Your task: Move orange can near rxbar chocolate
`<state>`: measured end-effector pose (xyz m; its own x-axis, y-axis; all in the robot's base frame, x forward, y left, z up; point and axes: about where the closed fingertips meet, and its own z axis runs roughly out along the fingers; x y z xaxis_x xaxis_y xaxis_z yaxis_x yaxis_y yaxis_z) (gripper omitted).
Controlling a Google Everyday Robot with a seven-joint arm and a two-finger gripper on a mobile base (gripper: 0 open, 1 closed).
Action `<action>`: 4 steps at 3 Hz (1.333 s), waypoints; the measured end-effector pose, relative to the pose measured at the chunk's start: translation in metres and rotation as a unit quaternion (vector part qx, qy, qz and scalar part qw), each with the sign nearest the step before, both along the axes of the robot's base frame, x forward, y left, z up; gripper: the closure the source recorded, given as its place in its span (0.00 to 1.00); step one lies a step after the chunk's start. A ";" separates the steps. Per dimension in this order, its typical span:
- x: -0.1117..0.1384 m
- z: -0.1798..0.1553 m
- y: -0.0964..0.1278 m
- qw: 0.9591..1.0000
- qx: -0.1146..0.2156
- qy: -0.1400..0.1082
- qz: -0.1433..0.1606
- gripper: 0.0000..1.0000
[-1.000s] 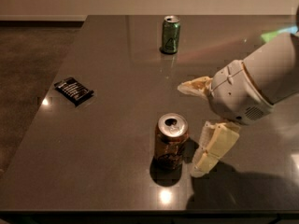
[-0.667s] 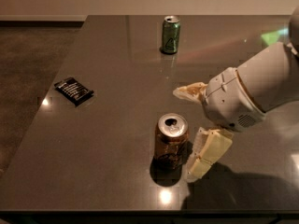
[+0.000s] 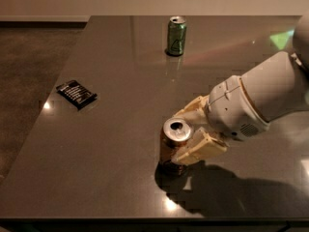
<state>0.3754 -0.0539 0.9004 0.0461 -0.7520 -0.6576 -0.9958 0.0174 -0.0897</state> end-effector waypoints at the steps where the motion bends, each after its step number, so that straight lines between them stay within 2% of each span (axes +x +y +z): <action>1: 0.000 0.006 0.001 1.000 0.006 0.002 -0.007 0.65; 2: 0.007 0.024 0.012 0.999 0.017 0.002 -0.031 0.88; 3: 0.019 0.044 0.036 0.998 0.028 0.003 -0.059 1.00; 4: 0.031 0.055 0.061 0.996 0.036 0.003 -0.086 1.00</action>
Offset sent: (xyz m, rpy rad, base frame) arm 0.0178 0.0217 0.0440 0.0686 0.0253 -0.1455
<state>0.4064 0.0068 0.9552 -0.0832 -0.6995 -0.7098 -0.9781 0.1937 -0.0763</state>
